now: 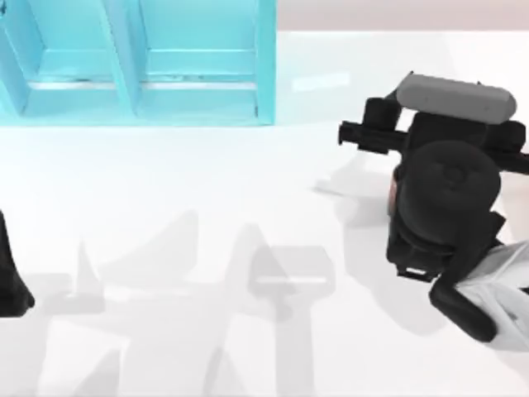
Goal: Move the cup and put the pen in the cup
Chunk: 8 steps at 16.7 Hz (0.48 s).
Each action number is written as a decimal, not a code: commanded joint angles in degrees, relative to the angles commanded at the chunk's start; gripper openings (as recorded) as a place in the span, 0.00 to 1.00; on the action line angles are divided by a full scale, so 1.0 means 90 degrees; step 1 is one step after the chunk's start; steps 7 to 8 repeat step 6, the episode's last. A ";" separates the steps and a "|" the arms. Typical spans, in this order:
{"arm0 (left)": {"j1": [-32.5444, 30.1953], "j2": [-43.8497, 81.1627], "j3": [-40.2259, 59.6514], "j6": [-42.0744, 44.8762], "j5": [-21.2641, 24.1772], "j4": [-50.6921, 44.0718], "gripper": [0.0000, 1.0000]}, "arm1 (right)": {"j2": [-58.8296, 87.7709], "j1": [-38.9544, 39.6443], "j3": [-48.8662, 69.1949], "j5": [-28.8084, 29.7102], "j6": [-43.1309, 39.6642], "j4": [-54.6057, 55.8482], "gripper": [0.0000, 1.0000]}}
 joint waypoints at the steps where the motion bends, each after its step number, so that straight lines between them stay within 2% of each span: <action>1: 0.0000 0.0000 0.0000 0.0000 0.0000 0.0000 1.00 | 0.0000 0.0000 0.0000 0.0000 0.0000 0.0000 1.00; 8: 0.0000 0.0000 0.0000 0.0000 0.0000 0.0000 1.00 | 0.0000 0.0000 0.0000 0.0000 0.0000 0.0000 1.00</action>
